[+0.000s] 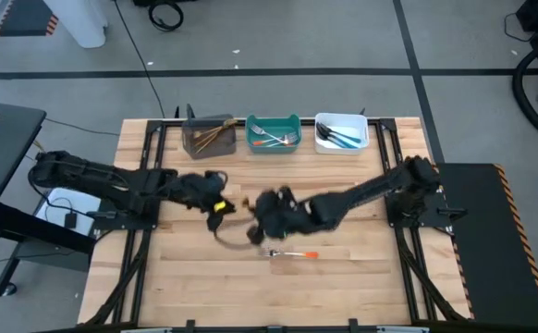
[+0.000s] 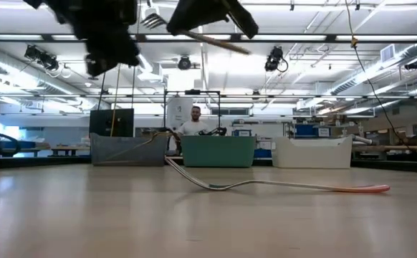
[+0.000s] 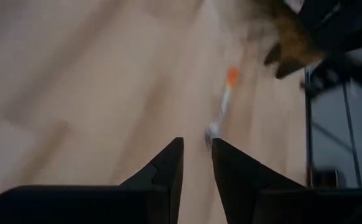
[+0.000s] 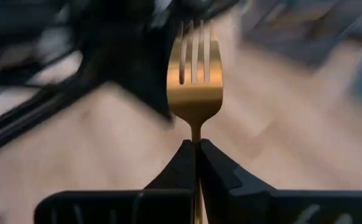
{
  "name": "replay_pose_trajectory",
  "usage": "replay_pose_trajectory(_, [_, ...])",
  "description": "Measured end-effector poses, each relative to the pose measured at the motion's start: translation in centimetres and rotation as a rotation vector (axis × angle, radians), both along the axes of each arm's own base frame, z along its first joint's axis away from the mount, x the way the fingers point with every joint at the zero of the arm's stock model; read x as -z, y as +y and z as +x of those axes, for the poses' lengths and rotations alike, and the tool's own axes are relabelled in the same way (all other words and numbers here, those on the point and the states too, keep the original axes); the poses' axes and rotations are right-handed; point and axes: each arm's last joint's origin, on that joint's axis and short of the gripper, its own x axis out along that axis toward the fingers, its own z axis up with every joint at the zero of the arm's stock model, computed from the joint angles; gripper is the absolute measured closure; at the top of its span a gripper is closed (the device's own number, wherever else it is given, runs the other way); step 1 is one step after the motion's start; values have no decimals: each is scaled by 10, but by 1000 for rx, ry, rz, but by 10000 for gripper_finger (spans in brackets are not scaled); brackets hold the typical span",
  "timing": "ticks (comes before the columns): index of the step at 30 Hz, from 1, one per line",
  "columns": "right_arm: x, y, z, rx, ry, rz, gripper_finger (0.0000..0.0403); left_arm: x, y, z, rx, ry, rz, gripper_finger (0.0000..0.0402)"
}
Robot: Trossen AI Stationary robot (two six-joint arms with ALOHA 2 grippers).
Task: Sort silverware by color (type)
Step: Put the gold fork into the black bin
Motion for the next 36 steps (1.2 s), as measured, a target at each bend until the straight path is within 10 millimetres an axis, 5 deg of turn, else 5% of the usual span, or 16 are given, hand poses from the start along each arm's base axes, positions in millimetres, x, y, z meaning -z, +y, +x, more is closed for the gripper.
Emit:
replay_pose_trajectory(7, [-26, -77, 6, 106, -3, -212, 392, -18, 49, 11, -158, -208, 85, 308])
replay_pose_trajectory(15, [-56, -153, 0, 105, -13, -366, 392, -29, 109, 1, -388, -307, 142, 308])
replay_pose_trajectory(20, [-55, -191, 0, 24, -26, -341, 392, -45, 137, -6, -410, -484, 146, 308])
replay_pose_trajectory(25, [-56, -213, -2, 5, -33, -358, 392, -54, 153, -14, -417, -574, 169, 299])
replay_pose_trajectory(36, [-61, -228, -2, -7, -96, -371, 392, -52, 168, -20, -516, -585, 108, 271])
